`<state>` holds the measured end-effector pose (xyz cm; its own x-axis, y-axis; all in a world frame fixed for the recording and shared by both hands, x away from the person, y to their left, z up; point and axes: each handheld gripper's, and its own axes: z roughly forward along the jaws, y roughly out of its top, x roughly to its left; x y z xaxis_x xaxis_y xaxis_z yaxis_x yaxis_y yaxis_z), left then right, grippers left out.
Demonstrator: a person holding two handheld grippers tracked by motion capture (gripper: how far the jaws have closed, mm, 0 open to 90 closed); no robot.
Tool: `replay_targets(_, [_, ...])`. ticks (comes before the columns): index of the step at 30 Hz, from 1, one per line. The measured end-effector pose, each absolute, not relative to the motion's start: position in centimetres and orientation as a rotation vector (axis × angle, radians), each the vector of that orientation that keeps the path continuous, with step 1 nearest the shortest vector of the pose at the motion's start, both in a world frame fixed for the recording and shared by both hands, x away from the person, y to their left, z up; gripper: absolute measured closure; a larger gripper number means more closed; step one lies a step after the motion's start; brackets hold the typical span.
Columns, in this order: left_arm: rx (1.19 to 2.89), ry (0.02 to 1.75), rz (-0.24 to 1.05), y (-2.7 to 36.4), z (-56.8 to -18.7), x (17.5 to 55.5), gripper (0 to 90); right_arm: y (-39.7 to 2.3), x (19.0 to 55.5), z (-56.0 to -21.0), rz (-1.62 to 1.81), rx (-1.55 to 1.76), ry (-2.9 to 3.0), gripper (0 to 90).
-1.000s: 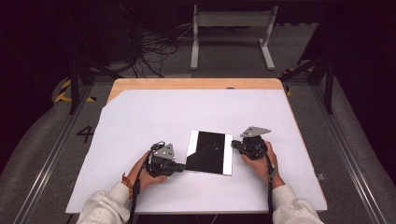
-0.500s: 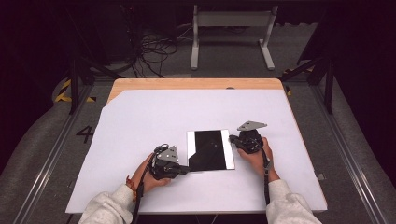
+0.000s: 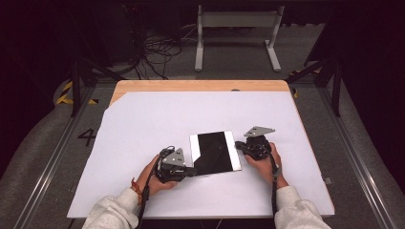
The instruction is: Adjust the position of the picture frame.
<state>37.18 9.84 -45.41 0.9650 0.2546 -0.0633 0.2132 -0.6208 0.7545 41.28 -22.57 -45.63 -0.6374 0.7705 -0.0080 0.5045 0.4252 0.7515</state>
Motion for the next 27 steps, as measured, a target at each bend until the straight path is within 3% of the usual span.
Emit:
replay_targets(12, [2.192,0.495,0.189,11.5,-44.3,40.6,84.5,-23.4,35.7,-44.7,1.137,0.955,2.414,90.0])
replay_targets(27, [2.170,0.649,0.234,11.2,-44.5,45.2,82.8,-22.3,33.7,-45.1,1.079,0.911,2.460,90.0])
